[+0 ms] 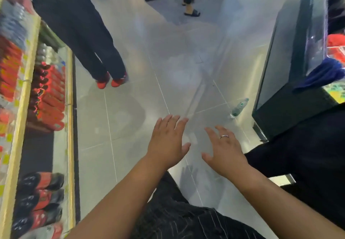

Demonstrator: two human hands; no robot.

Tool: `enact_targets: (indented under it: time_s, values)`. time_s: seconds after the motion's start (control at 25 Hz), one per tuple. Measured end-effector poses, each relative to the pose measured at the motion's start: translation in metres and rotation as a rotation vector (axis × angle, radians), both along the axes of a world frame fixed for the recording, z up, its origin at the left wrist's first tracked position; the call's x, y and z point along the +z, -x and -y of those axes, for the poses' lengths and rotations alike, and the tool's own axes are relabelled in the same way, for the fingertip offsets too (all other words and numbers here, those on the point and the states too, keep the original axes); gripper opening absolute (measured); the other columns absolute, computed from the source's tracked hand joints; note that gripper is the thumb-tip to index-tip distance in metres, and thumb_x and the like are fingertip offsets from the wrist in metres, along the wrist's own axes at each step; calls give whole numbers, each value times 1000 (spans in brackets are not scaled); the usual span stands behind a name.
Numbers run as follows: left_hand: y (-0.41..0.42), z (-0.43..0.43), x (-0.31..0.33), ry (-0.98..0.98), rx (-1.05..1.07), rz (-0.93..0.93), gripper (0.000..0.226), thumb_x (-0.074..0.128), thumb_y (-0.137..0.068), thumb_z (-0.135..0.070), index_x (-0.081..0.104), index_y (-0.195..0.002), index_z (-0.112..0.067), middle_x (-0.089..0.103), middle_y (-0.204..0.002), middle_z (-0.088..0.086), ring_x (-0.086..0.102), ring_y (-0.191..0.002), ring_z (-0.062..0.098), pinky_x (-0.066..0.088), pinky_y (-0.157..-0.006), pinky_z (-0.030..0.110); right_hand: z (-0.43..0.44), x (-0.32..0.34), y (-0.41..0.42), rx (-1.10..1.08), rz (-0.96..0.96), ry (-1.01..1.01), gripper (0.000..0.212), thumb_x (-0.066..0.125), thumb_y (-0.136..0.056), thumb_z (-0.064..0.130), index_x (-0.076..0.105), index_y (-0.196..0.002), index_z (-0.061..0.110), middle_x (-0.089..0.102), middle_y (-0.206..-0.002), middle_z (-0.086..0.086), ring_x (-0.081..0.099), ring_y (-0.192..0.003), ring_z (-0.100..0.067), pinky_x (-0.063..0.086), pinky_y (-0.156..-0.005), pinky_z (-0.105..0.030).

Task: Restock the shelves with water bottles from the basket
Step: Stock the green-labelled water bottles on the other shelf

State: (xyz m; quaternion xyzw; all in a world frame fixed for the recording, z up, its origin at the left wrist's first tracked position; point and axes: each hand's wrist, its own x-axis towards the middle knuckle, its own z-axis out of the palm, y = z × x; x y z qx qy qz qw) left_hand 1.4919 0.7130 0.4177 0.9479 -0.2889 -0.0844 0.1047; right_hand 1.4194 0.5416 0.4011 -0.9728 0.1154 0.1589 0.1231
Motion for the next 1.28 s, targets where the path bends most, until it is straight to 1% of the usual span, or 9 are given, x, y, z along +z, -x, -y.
enact_targets:
  time_s: [0.24,0.36,0.52,0.64,0.8,0.96,1.08,1.2,1.28]
  values:
    - [-156,40,11,-55,-243,1,71,52,-89,-48,21,-149,-25,26,-155,2,15,-145,25,2,-118,39,30,1,-126,-242,32,-29,79,51,-87,54,12,-150,28,21,-156,-7,17,-143,-28,22,-117,-40]
    - [-212,75,11,-86,-342,-2,71,51,-90,-49,20,-149,-26,24,-156,2,15,-145,24,4,-119,39,52,-2,-164,-355,30,-62,78,54,-86,53,15,-149,27,24,-155,-7,19,-143,-28,23,-117,-41]
    - [-267,139,-5,-107,-419,-33,71,49,-90,-51,18,-149,-26,23,-157,2,15,-145,23,4,-119,39,106,-14,-206,-492,-6,-75,78,55,-88,49,11,-150,29,17,-158,-6,14,-145,-29,23,-117,-43]
    - [-299,195,-21,-140,-463,-85,70,48,-91,-51,17,-149,-27,22,-157,2,13,-146,23,2,-120,39,160,-31,-229,-583,-63,-107,79,54,-88,47,10,-150,26,15,-158,-4,16,-144,-29,25,-117,-44]
    - [-343,282,-42,-168,-493,-124,71,49,-90,-49,17,-149,-27,24,-156,1,15,-146,23,2,-119,38,242,-55,-261,-586,-90,-117,81,55,-87,46,13,-152,21,18,-159,0,20,-144,-25,27,-115,-40]
    - [-384,373,-71,-179,-547,-186,72,50,-90,-47,17,-150,-25,23,-157,2,15,-146,23,3,-119,39,319,-73,-299,-600,-131,-113,81,54,-87,44,12,-152,20,23,-157,1,26,-140,-26,31,-111,-38]
    - [-412,434,-102,-222,-622,-216,71,53,-89,-42,20,-149,-23,28,-154,3,21,-143,23,7,-118,37,361,-102,-325,-672,-171,-133,83,56,-86,43,11,-152,22,25,-155,-1,32,-137,-27,37,-105,-39]
    - [-442,489,-151,-235,-698,-221,70,56,-85,-39,26,-147,-23,35,-149,4,30,-139,24,13,-116,38,391,-150,-348,-755,-214,-174,83,59,-84,42,12,-151,23,26,-153,-3,37,-131,-29,43,-97,-42]
    - [-460,528,-199,-261,-746,-248,70,57,-84,-36,28,-146,-22,39,-146,4,34,-136,26,16,-115,38,407,-197,-364,-832,-271,-223,83,62,-83,40,16,-150,22,27,-152,-5,39,-129,-31,42,-98,-43]
